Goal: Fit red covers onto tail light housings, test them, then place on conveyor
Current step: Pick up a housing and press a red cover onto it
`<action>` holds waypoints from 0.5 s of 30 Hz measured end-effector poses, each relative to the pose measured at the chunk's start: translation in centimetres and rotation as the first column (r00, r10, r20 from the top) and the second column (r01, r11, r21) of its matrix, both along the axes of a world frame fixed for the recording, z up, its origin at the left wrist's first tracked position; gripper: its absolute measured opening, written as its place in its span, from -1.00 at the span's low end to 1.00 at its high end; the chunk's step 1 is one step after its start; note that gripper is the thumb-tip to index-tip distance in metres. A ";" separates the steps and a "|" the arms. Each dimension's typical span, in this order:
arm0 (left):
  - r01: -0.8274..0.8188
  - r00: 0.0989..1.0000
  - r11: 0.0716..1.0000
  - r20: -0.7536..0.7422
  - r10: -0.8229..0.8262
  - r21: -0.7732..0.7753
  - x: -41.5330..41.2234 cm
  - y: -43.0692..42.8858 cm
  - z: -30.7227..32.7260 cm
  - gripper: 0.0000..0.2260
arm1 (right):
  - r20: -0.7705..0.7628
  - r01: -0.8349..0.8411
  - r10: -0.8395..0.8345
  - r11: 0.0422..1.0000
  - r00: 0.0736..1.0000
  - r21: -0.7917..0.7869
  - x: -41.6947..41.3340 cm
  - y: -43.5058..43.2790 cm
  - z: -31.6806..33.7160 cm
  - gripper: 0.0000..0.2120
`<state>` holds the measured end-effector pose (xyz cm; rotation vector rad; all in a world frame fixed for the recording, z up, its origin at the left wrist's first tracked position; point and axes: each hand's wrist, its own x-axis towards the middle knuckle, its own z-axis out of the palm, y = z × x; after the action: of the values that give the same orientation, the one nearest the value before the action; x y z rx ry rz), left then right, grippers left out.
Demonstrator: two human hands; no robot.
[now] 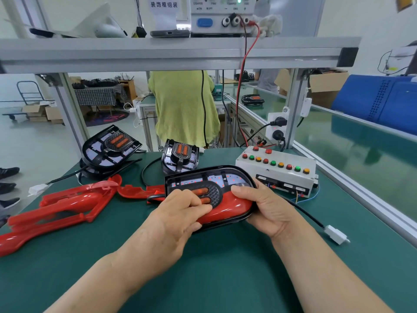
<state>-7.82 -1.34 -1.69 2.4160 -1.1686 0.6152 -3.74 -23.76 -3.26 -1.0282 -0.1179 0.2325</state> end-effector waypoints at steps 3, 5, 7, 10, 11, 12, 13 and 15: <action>-0.030 0.999 1.000 0.010 0.030 -0.003 0.3 0.0 -0.3 -0.68 | 0.006 0.017 -0.017 1.000 1.000 -0.014 0.1 0.0 0.2 -0.44; -0.041 0.999 0.999 -0.021 0.041 -0.035 0.4 0.1 -0.4 -0.68 | -0.013 0.031 -0.031 0.999 0.999 -0.013 0.1 0.1 0.3 -0.45; -0.059 0.994 0.991 -0.095 0.048 -0.118 0.4 0.2 -0.2 -0.67 | -0.031 0.033 -0.033 0.999 0.999 0.000 0.1 0.1 0.3 -0.51; -0.289 0.943 0.868 -0.276 0.186 -0.403 0.7 1.2 1.1 -0.76 | -0.039 0.031 -0.029 0.999 0.999 0.041 0.1 -0.1 0.4 -0.66; -0.417 0.893 0.796 -0.361 0.269 -0.439 1.0 1.9 1.6 -0.69 | -0.041 0.035 -0.033 0.998 0.999 0.052 0.1 -0.3 0.4 -0.71; -0.530 0.818 0.744 -0.477 0.322 -0.406 1.4 2.6 2.1 -0.58 | -0.043 0.038 -0.035 0.998 0.998 0.059 0.1 -0.4 0.4 -0.73; -0.608 0.723 0.721 -0.607 0.330 -0.332 1.6 3.1 2.5 -0.46 | -0.046 0.039 -0.036 0.997 0.998 0.062 0.1 -0.6 0.4 -0.72; -0.636 0.503 0.757 -0.824 0.261 -0.148 2.0 3.5 2.6 -0.29 | -0.057 0.046 -0.043 0.997 0.997 0.060 0.2 -0.7 0.3 -0.64</action>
<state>-5.84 2.15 0.92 2.1616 0.0284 -0.0839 -3.53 -24.43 -2.97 -0.9615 -0.0515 0.2152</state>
